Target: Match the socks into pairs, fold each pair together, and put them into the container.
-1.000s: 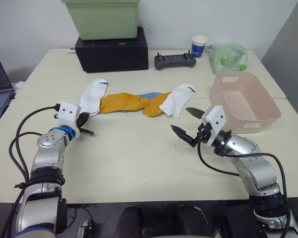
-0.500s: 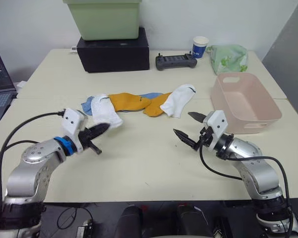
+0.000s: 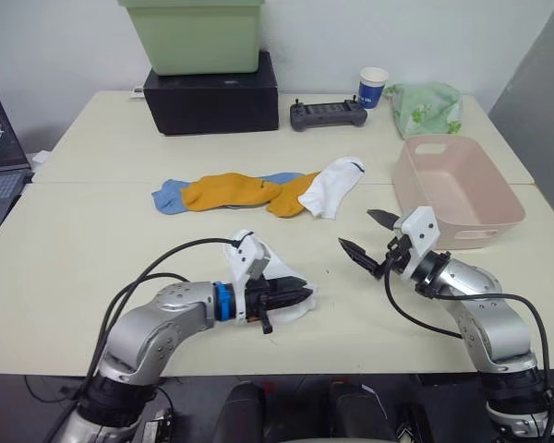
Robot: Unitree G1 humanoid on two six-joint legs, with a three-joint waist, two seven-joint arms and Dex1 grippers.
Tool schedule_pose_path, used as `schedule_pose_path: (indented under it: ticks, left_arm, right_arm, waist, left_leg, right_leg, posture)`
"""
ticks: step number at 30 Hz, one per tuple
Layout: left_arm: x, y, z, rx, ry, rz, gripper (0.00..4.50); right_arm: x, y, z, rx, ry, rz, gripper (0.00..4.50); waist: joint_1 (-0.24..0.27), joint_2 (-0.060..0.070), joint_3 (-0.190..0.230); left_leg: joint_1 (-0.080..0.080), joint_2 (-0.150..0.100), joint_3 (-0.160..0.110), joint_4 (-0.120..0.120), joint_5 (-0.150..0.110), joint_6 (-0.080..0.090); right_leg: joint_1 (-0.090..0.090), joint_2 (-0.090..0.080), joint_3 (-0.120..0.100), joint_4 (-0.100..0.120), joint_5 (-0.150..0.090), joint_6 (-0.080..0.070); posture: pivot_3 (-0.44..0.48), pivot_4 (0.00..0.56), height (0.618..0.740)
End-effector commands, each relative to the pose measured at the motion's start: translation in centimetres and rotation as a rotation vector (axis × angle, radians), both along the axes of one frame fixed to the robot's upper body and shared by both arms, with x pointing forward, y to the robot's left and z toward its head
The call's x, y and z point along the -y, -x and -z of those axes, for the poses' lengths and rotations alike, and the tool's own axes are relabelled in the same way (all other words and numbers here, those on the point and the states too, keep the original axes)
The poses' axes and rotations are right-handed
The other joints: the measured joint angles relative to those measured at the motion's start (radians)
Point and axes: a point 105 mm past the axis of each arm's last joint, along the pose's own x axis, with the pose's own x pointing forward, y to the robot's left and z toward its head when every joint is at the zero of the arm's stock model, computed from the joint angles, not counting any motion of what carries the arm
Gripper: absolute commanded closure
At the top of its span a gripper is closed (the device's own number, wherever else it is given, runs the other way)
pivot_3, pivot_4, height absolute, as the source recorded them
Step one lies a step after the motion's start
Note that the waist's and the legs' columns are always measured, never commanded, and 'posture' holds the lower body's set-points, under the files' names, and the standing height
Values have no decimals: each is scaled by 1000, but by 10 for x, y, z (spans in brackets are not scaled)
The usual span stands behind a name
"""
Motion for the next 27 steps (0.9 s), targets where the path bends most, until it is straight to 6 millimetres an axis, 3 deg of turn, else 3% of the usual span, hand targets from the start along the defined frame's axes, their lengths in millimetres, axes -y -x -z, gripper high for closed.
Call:
schedule_pose_path:
  ticks: [1,2,5,7,10,12,17,20,21,23,27]
  left_arm:
    - [-18,-3,-22,36,29,-21,1983]
    - [-28,-9,-25,44,26,-60,1632]
    - [-81,-53,-31,138,-56,-312,635]
    - [-101,-69,-32,201,-106,-386,32]
    - [-137,-99,-27,260,-187,-555,32]
    - [-148,-110,-18,259,-217,-606,32]
    - [-139,-108,3,216,-259,-533,32]
    - [-139,-106,11,194,-280,-521,32]
    - [-139,-105,13,189,-283,-515,8]
    - [-139,-102,13,186,-279,-504,418]
    - [-135,-95,11,166,-259,-470,1623]
  right_arm:
    - [1,11,-2,-14,1,-43,0]
    - [-1,16,2,-45,8,-71,0]
    - [-15,38,23,-182,62,-212,0]
    - [-22,45,29,-222,82,-260,0]
    - [-44,64,33,-283,75,-386,0]
    - [-54,73,37,-322,84,-460,0]
    - [-64,73,46,-328,147,-523,0]
    - [-72,62,52,-310,157,-517,0]
    - [-74,61,55,-303,175,-529,189]
    - [-79,61,54,-299,159,-547,617]
    - [-76,56,53,-269,180,-554,2023]
  waist:
    - [-2,0,0]
    - [-2,0,0]
    - [0,0,0]
    - [-1,0,0]
    - [1,0,0]
    - [2,0,0]
    - [2,-1,0]
    - [1,-1,0]
    - [1,-1,0]
    - [1,-1,0]
    - [1,-1,0]
  left_leg:
    - [0,0,0,0,0,0]
    - [0,0,0,0,0,0]
    - [1,0,-2,0,0,0]
    - [1,0,-1,0,0,0]
    - [1,0,-1,0,0,0]
    - [0,0,-1,0,0,0]
    - [-1,0,0,1,0,0]
    - [-1,0,-1,1,0,0]
    - [-1,0,-1,1,0,0]
    - [-1,0,-1,1,0,0]
    - [-1,0,-1,1,0,0]
  right_leg:
    - [0,1,0,0,0,0]
    - [0,1,0,0,0,0]
    - [0,1,-1,0,-1,-1]
    - [0,2,-1,1,-1,-2]
    - [0,2,-1,0,-1,-2]
    - [0,2,-1,0,-1,-2]
    - [-1,0,-4,-1,-1,-1]
    - [0,0,-4,-1,-1,-1]
    - [-1,0,-4,0,-1,-1]
    - [-1,0,-4,0,-1,-1]
    - [-1,0,-4,0,-1,-1]
  posture:
    - [0,150,740]
    - [0,150,740]
    - [0,150,740]
    - [0,150,740]
    - [0,150,740]
    - [0,150,740]
    - [0,150,740]
    - [0,150,740]
    - [0,150,740]
    - [0,150,740]
    - [0,150,740]
